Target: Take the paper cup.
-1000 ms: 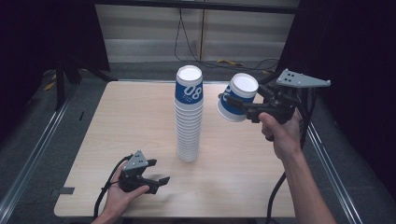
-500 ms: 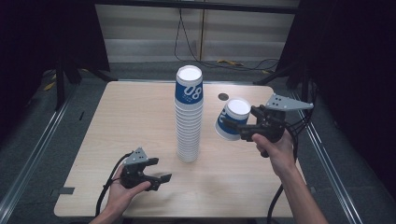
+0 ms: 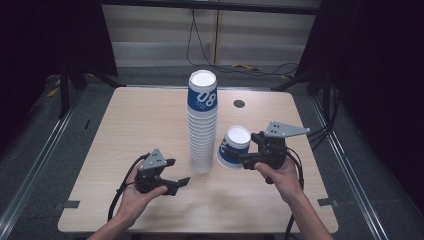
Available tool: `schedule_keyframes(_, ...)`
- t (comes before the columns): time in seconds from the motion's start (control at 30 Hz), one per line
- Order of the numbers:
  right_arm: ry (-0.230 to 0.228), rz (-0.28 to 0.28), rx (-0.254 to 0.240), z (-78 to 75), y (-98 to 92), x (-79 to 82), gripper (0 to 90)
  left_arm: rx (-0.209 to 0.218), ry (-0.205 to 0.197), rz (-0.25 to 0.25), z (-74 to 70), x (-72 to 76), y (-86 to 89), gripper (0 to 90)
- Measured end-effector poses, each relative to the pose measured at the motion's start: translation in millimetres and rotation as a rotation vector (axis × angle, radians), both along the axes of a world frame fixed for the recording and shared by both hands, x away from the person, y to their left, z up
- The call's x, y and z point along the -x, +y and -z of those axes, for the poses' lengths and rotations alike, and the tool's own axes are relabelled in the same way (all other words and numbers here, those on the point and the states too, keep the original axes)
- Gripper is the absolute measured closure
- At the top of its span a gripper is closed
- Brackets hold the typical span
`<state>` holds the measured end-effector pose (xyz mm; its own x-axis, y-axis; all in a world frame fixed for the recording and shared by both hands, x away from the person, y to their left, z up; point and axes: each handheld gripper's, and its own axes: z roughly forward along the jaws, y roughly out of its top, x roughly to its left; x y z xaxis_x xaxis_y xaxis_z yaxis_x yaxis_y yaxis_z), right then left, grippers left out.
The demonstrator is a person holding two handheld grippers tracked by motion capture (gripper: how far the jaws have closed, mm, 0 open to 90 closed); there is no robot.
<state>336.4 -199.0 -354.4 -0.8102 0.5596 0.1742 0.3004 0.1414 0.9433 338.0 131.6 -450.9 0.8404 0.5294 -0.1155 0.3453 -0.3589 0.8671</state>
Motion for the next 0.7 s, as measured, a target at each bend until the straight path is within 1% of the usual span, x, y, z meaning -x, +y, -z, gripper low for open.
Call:
schedule_keyframes(0.03,0.000,0.000,0.000,0.0,0.0,0.0,26.5,0.010,-0.005,0.010,-0.7,0.5,-2.4,17.5)
schedule_keyframes(0.07,0.018,-0.022,-0.007,5.4,1.7,0.0,26.5,0.023,-0.006,0.023,-0.7,1.3,-5.1,17.5)
schedule_keyframes(0.1,0.018,-0.022,-0.007,5.4,1.7,0.0,26.5,0.032,-0.006,0.036,-0.3,1.9,-7.4,17.5)
schedule_keyframes(0.13,0.025,-0.031,-0.009,8.2,2.2,-0.3,26.6,0.034,-0.007,0.046,0.4,2.4,-9.3,17.5)
schedule_keyframes(0.17,0.040,-0.038,-0.016,13.4,2.3,-1.1,26.6,0.043,-0.002,0.054,1.6,3.2,-11.2,17.5)
schedule_keyframes(0.2,0.047,-0.036,-0.017,15.7,2.6,-1.4,26.6,0.045,0.015,0.068,2.4,3.4,-12.5,17.5)
schedule_keyframes(0.23,0.047,-0.036,-0.017,15.7,2.6,-1.4,26.6,0.047,0.021,0.068,3.5,4.2,-13.7,17.5)
schedule_keyframes(0.27,0.051,-0.036,-0.018,17.8,3.0,-1.6,26.6,0.055,0.019,0.062,4.9,5.8,-14.2,17.5)
schedule_keyframes(0.3,0.049,-0.043,-0.020,19.8,3.3,-1.7,26.6,0.066,0.027,0.077,5.8,6.8,-13.9,17.1)
schedule_keyframes(0.33,0.047,-0.054,-0.027,23.9,5.0,-1.6,26.6,0.063,0.032,0.084,5.7,8.8,-12.8,16.7)
schedule_keyframes(0.37,0.047,-0.054,-0.027,23.9,5.0,-1.6,26.6,0.063,0.032,0.084,5.7,8.8,-12.8,16.7)
schedule_keyframes(0.4,0.049,-0.058,-0.029,26.3,6.3,-1.1,26.6,0.067,0.025,0.085,5.7,10.3,-12.6,16.7)
schedule_keyframes(0.43,0.054,-0.080,-0.036,31.7,9.1,-0.9,26.6,0.058,0.010,0.090,5.4,11.6,-12.4,16.6)
schedule_keyframes(0.47,0.054,-0.080,-0.036,31.7,9.1,-0.9,26.6,0.058,0.001,0.094,5.2,13.3,-12.7,16.6)
schedule_keyframes(0.5,0.077,-0.095,-0.048,36.4,11.6,-0.6,26.7,0.056,-0.016,0.132,4.4,15.4,-13.5,16.1)
schedule_keyframes(0.57,0.084,-0.108,-0.059,39.7,13.6,-0.4,26.6,0.060,-0.021,0.156,3.4,17.6,-15.0,16.1)
schedule_keyframes(0.6,0.088,-0.114,-0.070,41.1,14.3,-0.3,26.6,0.067,-0.016,0.167,3.0,18.5,-15.7,16.1)
schedule_keyframes(0.7,0.092,-0.117,-0.065,44.1,15.9,0.6,26.7,0.069,-0.017,0.188,1.3,19.8,-16.6,16.1)
